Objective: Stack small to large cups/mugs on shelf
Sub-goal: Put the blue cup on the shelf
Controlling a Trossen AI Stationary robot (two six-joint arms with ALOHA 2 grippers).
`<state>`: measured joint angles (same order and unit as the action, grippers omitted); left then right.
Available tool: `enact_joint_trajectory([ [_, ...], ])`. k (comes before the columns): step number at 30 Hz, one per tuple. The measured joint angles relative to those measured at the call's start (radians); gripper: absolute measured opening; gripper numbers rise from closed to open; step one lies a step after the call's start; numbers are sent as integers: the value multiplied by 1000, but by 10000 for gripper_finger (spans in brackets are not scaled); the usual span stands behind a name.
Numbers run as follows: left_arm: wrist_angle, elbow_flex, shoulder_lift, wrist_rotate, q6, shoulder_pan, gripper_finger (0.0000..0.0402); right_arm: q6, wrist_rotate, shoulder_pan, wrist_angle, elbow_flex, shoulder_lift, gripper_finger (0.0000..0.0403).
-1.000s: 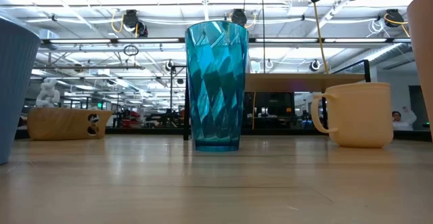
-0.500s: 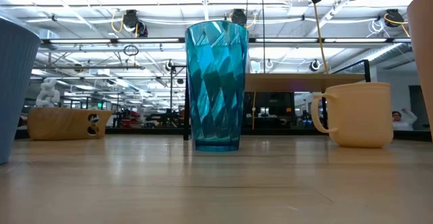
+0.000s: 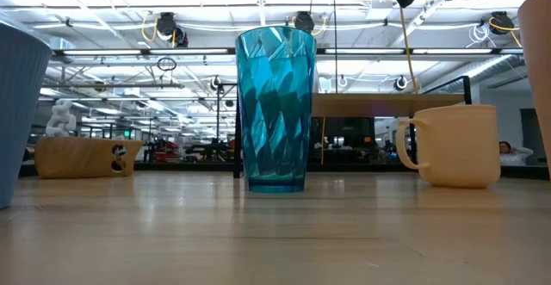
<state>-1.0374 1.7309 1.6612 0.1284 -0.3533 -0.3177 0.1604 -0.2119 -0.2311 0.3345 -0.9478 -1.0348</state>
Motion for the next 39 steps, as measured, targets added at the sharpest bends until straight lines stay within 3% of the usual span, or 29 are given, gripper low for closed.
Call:
enact_joint_trajectory([
  [7,0,0,1,-5,20,-9,252,21,1,0,-23,0,0,0],
  [20,43,-4,33,-5,22,-47,244,21,2,0,-3,0,0,0],
  [39,20,-3,135,21,33,-14,243,7,4,0,28,0,0,0],
])
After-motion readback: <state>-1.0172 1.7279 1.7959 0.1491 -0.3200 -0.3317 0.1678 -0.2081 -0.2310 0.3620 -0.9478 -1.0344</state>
